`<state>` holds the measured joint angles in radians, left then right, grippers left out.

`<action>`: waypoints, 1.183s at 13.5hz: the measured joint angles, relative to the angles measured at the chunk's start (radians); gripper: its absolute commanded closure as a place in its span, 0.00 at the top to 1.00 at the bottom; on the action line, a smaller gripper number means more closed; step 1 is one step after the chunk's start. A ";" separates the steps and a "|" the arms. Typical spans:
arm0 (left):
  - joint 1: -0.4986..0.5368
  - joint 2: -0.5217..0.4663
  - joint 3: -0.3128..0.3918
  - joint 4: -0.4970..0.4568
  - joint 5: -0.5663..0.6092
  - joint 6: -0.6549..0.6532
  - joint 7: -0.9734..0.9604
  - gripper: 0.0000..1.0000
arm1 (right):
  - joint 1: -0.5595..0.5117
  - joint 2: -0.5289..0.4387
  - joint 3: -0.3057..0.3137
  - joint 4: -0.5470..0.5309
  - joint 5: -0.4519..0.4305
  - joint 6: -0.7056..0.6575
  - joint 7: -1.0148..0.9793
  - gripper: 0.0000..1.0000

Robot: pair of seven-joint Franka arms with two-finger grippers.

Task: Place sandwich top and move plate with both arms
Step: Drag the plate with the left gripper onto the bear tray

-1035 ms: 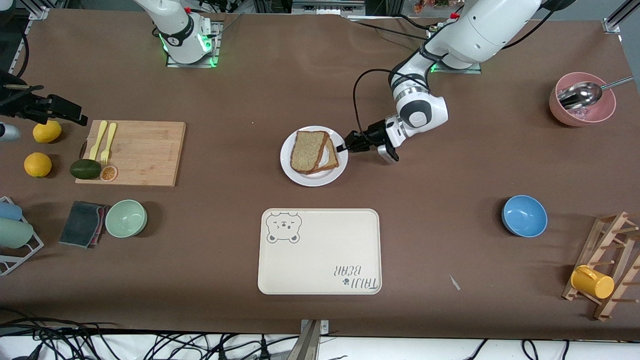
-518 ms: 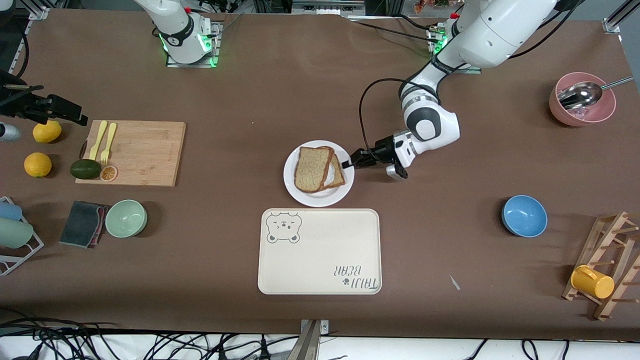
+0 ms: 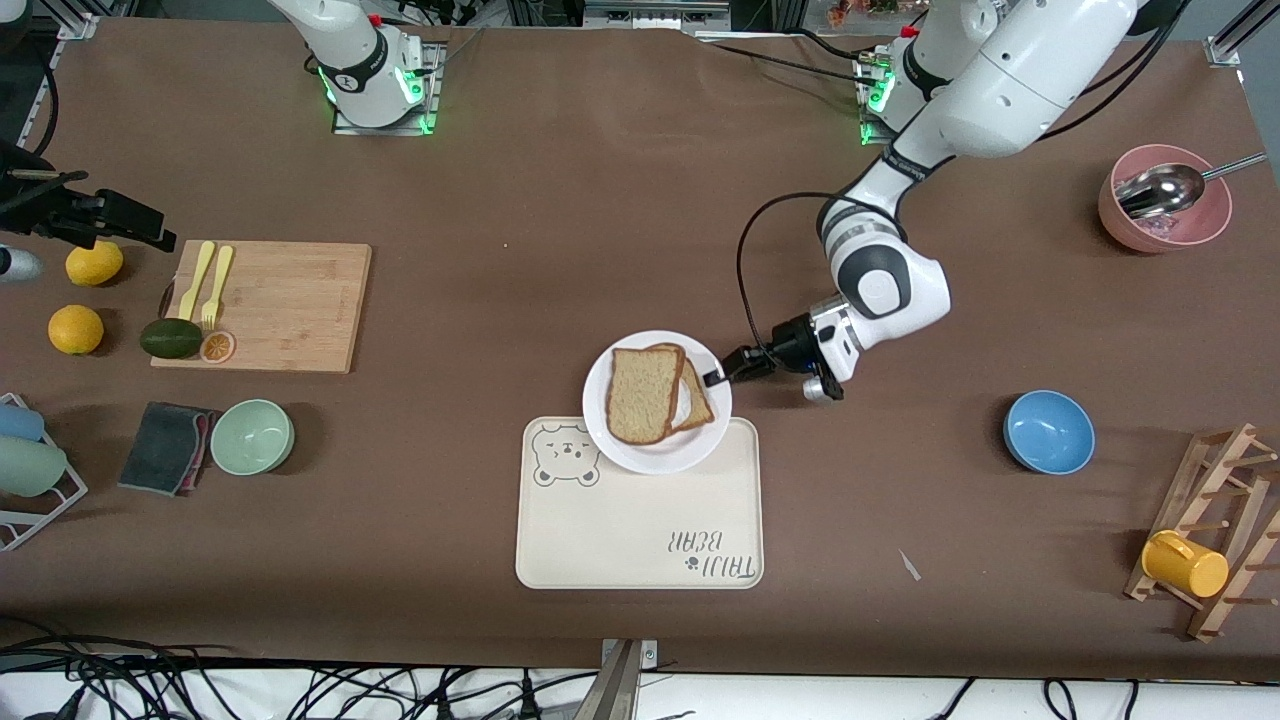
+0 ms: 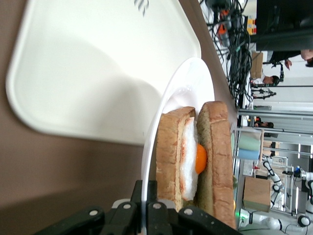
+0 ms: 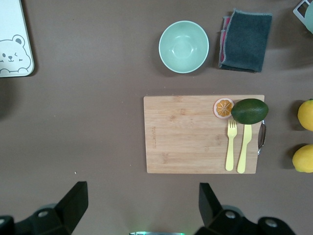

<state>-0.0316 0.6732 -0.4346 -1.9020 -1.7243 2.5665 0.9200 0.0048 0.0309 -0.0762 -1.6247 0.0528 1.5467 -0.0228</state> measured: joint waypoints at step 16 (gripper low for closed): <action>-0.131 0.296 0.199 0.483 0.260 0.000 -0.328 0.38 | 0.000 0.000 0.000 -0.001 0.000 0.000 -0.004 1.00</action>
<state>-0.1625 0.9696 -0.2356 -1.4192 -1.4646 2.5665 0.5915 0.0048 0.0310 -0.0760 -1.6253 0.0532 1.5468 -0.0269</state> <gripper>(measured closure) 0.907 0.000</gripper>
